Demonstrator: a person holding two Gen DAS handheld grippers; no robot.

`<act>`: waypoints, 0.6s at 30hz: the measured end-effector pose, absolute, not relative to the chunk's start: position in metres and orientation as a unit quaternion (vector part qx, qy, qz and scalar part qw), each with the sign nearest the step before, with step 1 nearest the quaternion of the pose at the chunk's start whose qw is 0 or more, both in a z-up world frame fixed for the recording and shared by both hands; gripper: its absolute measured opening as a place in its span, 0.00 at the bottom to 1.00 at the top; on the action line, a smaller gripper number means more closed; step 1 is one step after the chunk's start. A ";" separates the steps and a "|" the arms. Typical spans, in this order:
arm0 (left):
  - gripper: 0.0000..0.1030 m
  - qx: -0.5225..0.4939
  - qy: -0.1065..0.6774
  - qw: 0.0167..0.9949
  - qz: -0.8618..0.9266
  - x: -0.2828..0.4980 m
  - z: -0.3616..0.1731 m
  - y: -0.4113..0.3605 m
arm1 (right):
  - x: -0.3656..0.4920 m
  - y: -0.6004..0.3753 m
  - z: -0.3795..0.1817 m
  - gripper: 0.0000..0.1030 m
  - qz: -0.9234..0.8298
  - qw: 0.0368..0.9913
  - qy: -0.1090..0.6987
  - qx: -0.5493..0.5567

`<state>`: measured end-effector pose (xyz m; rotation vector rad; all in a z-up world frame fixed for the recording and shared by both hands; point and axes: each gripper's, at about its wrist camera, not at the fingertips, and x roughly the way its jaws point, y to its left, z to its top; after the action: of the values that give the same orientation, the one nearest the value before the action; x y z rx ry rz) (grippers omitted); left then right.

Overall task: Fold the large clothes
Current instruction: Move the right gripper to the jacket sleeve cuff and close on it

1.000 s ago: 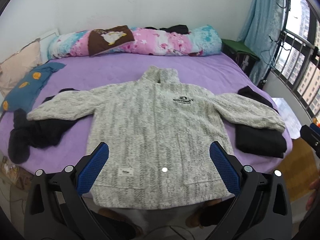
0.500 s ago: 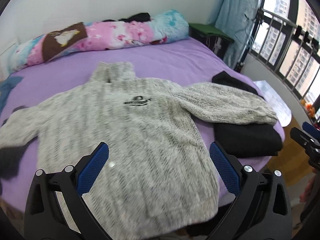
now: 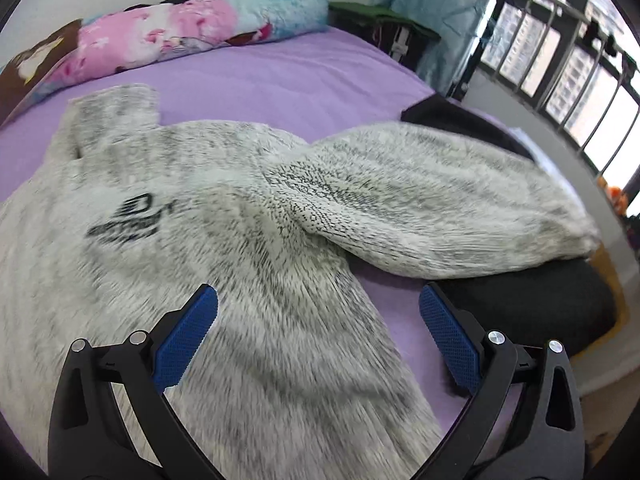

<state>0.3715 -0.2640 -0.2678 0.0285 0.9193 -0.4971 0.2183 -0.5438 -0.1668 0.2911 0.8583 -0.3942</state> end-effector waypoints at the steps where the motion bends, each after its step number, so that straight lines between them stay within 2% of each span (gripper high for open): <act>1: 0.94 0.016 0.440 0.865 -0.241 0.376 -0.275 -0.268 | 0.221 -0.552 -0.170 0.94 -0.194 0.878 0.413 0.145; 15: 0.94 0.014 0.442 0.856 -0.267 0.396 -0.333 -0.290 | 0.250 -0.620 -0.229 0.94 -0.171 0.848 0.423 0.269; 17: 0.94 0.020 0.436 0.859 -0.268 0.394 -0.339 -0.293 | 0.256 -0.618 -0.232 0.92 -0.165 0.850 0.428 0.260; 18: 0.94 0.022 0.431 0.862 -0.267 0.393 -0.341 -0.294 | 0.260 -0.616 -0.234 0.87 -0.161 0.850 0.432 0.255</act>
<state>0.3934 -0.2935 -0.3407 0.0470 0.9039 -0.5605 0.2596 -0.6163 -0.2339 0.5381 0.9092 -0.3381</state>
